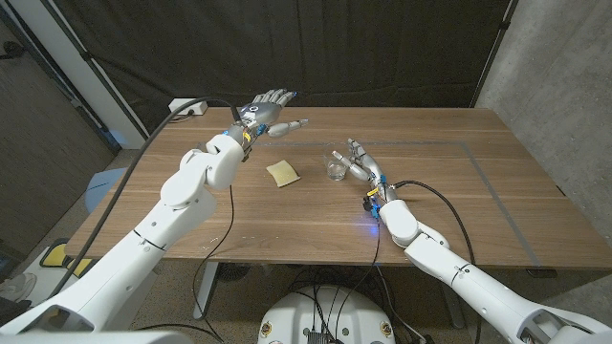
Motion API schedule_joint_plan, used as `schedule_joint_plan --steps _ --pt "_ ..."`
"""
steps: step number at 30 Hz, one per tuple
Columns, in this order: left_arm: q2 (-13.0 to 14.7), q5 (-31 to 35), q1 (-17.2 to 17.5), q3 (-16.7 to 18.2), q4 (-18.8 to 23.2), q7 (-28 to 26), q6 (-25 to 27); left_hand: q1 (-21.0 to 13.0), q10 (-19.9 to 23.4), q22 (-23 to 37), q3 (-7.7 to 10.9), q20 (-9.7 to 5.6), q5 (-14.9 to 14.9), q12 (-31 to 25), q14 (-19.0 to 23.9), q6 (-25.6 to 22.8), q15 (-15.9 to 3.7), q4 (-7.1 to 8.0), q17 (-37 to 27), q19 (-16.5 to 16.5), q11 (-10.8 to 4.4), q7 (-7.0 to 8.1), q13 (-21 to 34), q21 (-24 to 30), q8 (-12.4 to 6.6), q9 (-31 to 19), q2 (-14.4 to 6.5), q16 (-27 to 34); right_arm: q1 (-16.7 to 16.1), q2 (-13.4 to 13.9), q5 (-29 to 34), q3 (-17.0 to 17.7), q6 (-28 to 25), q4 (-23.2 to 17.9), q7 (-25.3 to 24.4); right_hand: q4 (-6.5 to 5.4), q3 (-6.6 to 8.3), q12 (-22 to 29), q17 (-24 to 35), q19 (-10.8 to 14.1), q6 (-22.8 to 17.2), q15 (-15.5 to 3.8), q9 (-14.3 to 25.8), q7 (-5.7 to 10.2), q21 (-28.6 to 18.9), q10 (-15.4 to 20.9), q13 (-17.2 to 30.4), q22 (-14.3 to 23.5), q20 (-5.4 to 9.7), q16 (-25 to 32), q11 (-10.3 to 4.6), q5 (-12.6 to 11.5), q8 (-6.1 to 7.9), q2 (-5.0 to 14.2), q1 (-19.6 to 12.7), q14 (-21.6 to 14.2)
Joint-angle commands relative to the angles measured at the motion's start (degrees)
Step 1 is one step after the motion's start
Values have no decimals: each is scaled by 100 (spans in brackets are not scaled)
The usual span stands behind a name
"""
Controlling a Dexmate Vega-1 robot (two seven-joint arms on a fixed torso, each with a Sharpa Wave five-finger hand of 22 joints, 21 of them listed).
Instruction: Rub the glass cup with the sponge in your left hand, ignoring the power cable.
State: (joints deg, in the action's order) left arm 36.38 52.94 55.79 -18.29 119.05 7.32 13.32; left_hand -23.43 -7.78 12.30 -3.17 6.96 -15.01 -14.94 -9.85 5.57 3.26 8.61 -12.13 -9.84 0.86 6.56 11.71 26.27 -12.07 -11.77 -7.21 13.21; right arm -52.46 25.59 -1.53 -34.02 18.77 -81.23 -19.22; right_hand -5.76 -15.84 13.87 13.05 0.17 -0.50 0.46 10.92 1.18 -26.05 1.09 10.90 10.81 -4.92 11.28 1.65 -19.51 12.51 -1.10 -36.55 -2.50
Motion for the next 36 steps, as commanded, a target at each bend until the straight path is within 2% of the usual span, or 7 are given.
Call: schedule_joint_plan --steps 1,11,20,22,24,28,36 --pt "-77 -596 400 371 -141 -809 -223 71 175 4 -52 -15 55 -74 50 -102 -13 -1 5 -51 21 73 7 83 -40 3 54 61 76 6 -248 178 766 35 31 -138 -30 57 -30 34 -202 -13 -7 65 47 164 7 16 25 59 -29 -34 63 103 227 -70" --pt "-142 -2335 849 1102 -373 -1128 -1154 96 453 -20 -113 -20 85 -137 369 -269 -48 -39 31 150 -6 139 -16 145 -68 35 99 131 110 67 -483 272 869 -78 199 -156 -82 71 -86 42 -306 64 -11 46 79 259 0 15 139 47 33 -35 60 80 308 -99" --pt "87 -3461 1114 1526 -652 -941 -1814 123 406 -32 -147 -2 93 -90 323 -264 0 -44 40 101 -36 186 -28 116 -43 49 117 85 37 37 -864 451 1060 -97 318 -175 -122 147 -171 163 -695 94 -15 17 92 566 -9 17 262 74 81 -42 132 104 403 -296" --pt "131 -3765 1138 1588 -784 -859 -1995 141 361 -35 -165 -1 95 -60 302 -234 27 -42 43 87 -47 215 -34 107 -22 54 123 66 7 -22 -1013 525 1083 -81 300 -171 -119 189 -199 253 -796 29 -17 33 81 720 -12 16 275 86 9 -48 137 131 411 -388" --pt "165 -4141 1140 1630 -960 -742 -2217 175 375 -36 -189 0 97 -54 276 -305 28 -31 45 42 -47 239 -39 87 -41 59 131 46 18 -100 -1099 580 1230 44 293 -224 -117 267 -225 356 -1081 2 -18 33 89 1028 -16 14 246 109 55 -46 178 251 538 -559" --pt "276 -4634 1160 1665 -1214 -611 -2505 319 435 -34 -272 16 94 -43 231 -523 2 23 46 -70 -52 320 -52 40 -94 70 145 7 -45 -138 -1147 701 1096 -34 153 -229 -105 288 -241 384 -1295 6 -21 28 105 1148 -20 15 260 104 104 -43 217 315 567 -627" --pt "435 -4991 1126 1549 -1434 -635 -2415 416 392 -31 -322 29 86 -4 172 -485 -41 56 46 -115 -37 304 -59 20 -55 77 140 -28 -172 -179 -1126 828 978 -230 -29 -256 -95 264 -251 380 -1354 38 -25 16 143 1187 -24 20 358 86 139 -28 172 426 642 -689"
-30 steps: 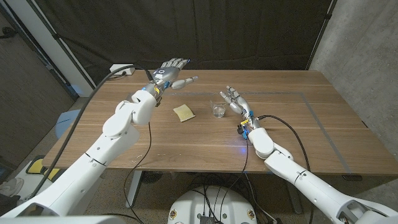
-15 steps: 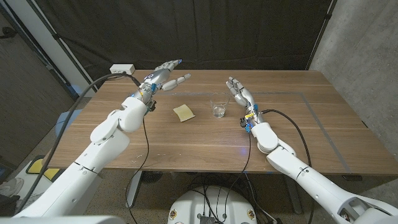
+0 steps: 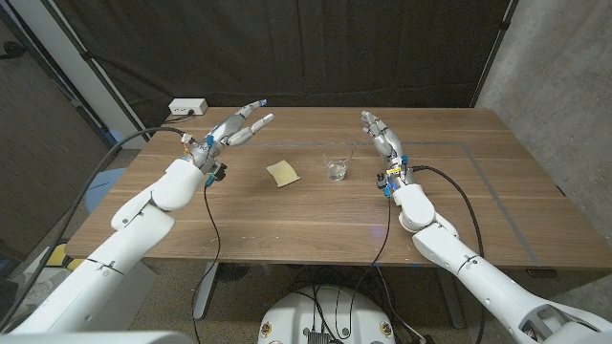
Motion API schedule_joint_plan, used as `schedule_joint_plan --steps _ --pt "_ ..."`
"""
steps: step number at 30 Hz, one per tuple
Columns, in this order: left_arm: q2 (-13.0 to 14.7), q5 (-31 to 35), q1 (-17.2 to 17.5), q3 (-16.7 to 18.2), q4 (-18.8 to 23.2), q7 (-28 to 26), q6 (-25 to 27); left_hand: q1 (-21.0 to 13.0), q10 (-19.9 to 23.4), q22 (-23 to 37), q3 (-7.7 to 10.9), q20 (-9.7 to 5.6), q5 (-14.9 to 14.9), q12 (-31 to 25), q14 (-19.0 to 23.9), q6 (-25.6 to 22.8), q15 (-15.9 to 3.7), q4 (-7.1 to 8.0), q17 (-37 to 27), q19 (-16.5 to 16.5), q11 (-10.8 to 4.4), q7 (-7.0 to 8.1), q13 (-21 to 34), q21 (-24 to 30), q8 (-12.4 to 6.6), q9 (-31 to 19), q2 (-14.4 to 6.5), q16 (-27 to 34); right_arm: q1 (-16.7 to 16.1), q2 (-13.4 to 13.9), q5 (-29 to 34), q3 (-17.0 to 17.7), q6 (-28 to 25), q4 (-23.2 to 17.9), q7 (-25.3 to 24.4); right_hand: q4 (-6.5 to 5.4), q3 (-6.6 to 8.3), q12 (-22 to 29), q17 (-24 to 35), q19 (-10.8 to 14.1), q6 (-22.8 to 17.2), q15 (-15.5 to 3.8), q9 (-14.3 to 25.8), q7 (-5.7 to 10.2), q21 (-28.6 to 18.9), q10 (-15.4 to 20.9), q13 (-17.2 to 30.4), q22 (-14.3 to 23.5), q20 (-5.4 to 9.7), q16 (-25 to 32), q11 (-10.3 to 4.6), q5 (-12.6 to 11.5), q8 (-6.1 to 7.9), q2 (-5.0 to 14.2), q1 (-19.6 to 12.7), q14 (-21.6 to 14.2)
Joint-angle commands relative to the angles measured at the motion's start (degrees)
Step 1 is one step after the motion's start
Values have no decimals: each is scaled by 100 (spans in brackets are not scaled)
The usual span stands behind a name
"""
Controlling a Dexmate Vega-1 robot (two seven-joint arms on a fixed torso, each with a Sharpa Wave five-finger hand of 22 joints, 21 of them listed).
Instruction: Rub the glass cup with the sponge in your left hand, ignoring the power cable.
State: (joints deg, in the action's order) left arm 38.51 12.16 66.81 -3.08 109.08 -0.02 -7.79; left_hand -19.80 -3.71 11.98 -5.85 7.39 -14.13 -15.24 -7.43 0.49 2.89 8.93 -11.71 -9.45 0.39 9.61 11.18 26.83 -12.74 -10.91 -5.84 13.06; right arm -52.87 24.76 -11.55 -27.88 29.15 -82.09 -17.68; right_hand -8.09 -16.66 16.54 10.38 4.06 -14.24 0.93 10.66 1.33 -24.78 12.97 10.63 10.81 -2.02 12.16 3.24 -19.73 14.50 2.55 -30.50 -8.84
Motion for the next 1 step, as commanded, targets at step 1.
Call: schedule_joint_plan --steps 1 --pt "231 -955 -3 4 -467 87 -297 68 -31 2 -62 -16 -3 36 -75 36 -6 28 4 -167 9 -10 -8 -42 21 -8 0 -17 -117 -129 -127 217 1 -104 -189 -19 -15 -33 10 -12 79 -16 1 0 25 -54 3 22 86 -13 -25 0 -66 68 45 -56"
